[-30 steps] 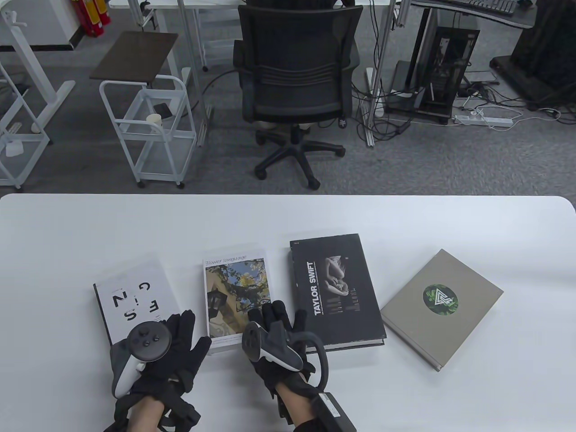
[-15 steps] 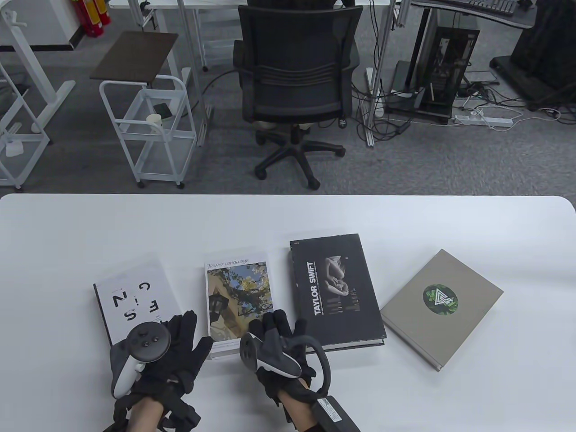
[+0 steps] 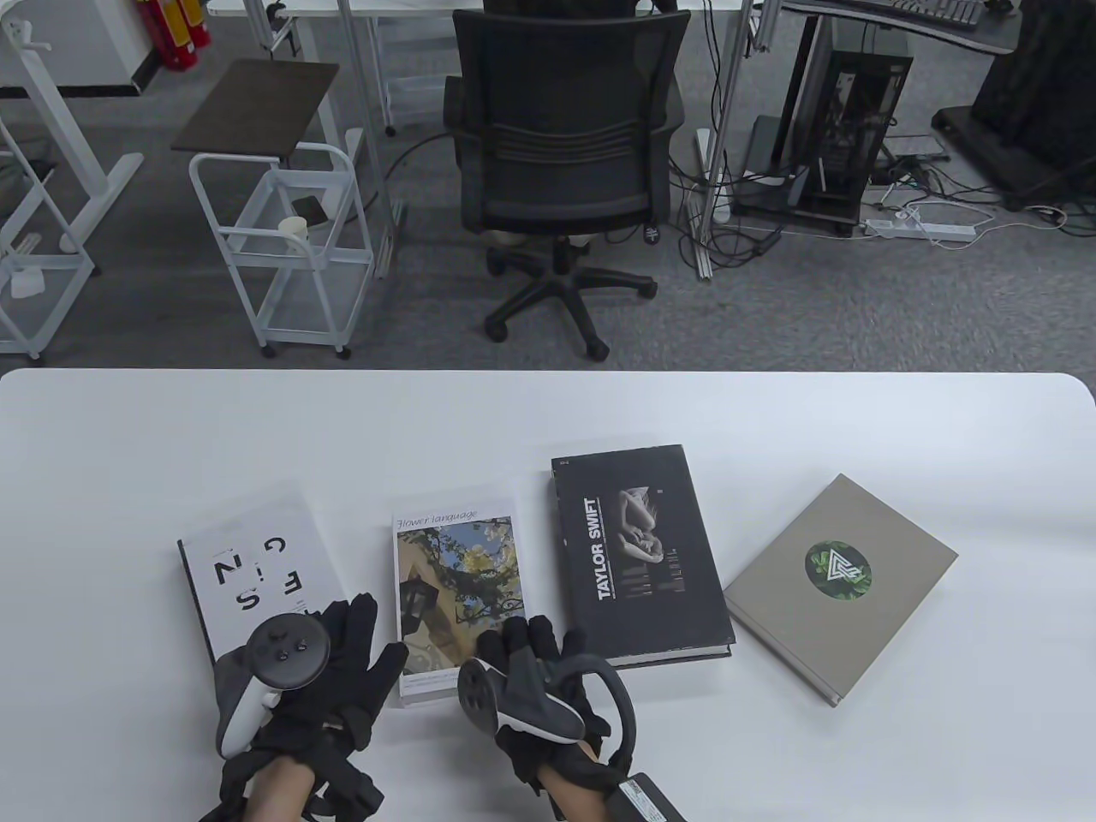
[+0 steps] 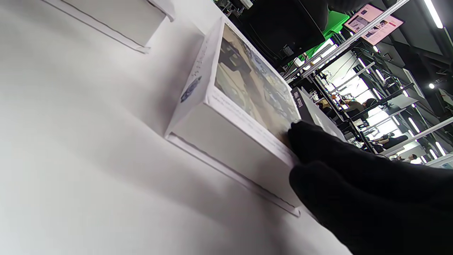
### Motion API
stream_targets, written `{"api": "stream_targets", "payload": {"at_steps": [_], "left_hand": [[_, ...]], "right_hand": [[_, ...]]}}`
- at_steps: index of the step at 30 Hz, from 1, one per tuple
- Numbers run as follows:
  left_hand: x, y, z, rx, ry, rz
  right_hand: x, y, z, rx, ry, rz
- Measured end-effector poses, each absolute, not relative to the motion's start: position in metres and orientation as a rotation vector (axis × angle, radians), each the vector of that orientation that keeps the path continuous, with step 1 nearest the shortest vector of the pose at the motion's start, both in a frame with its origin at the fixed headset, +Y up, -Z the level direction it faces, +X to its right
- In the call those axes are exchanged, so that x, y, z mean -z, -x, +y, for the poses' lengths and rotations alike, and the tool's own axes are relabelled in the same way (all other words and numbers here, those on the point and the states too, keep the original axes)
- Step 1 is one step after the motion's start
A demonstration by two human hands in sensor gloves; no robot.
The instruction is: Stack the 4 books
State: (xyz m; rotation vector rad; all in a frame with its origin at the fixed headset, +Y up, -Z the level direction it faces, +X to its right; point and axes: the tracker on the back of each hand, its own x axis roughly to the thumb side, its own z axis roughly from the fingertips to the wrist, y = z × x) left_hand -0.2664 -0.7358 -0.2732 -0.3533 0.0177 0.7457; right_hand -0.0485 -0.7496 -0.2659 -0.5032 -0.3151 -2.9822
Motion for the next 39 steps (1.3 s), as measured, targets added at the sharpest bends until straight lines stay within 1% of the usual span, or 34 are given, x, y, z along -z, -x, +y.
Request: {"api": "stream_targets", "payload": {"at_steps": [12,17,19,21,24,25,26,29,32,34,37,38,39], "left_hand": [[0.274,0.264,-0.740,-0.720,0.372,0.022],[0.274,0.262,-0.740,-0.730,0.369,0.006],[0.274,0.260,-0.738,-0.760,0.294,-0.070],[0.273,0.257,-0.733,-0.795,0.219,-0.097],[0.265,0.254,-0.720,-0.796,0.144,-0.119],[0.262,0.253,-0.715,-0.778,0.111,-0.127],[0.260,0.253,-0.713,-0.772,0.096,-0.122],[0.256,0.251,-0.713,-0.715,0.115,-0.039],[0.257,0.253,-0.722,-0.683,0.157,0.035],[0.259,0.254,-0.729,-0.620,0.169,0.078],[0.261,0.254,-0.737,-0.555,0.224,0.123],[0.261,0.252,-0.740,-0.546,0.272,0.125],[0.261,0.250,-0.743,-0.547,0.290,0.121]], "right_hand": [[0.248,0.041,-0.738,3.001,0.628,-0.187],[0.250,0.032,-0.734,3.110,0.648,-0.206],[0.253,0.023,-0.733,3.199,0.646,-0.227],[0.254,0.010,-0.737,3.380,0.608,-0.176],[0.259,-0.005,-0.734,3.483,0.536,-0.179],[0.261,-0.011,-0.731,3.492,0.470,-0.119],[0.262,-0.014,-0.729,3.495,0.446,-0.102],[0.264,-0.018,-0.727,3.504,0.376,-0.087],[0.265,-0.017,-0.730,3.482,0.388,-0.150],[0.265,-0.015,-0.733,3.453,0.378,-0.171],[0.265,-0.012,-0.737,3.392,0.406,-0.203],[0.265,-0.012,-0.738,3.392,0.404,-0.209],[0.266,-0.011,-0.739,3.396,0.406,-0.219]]}}
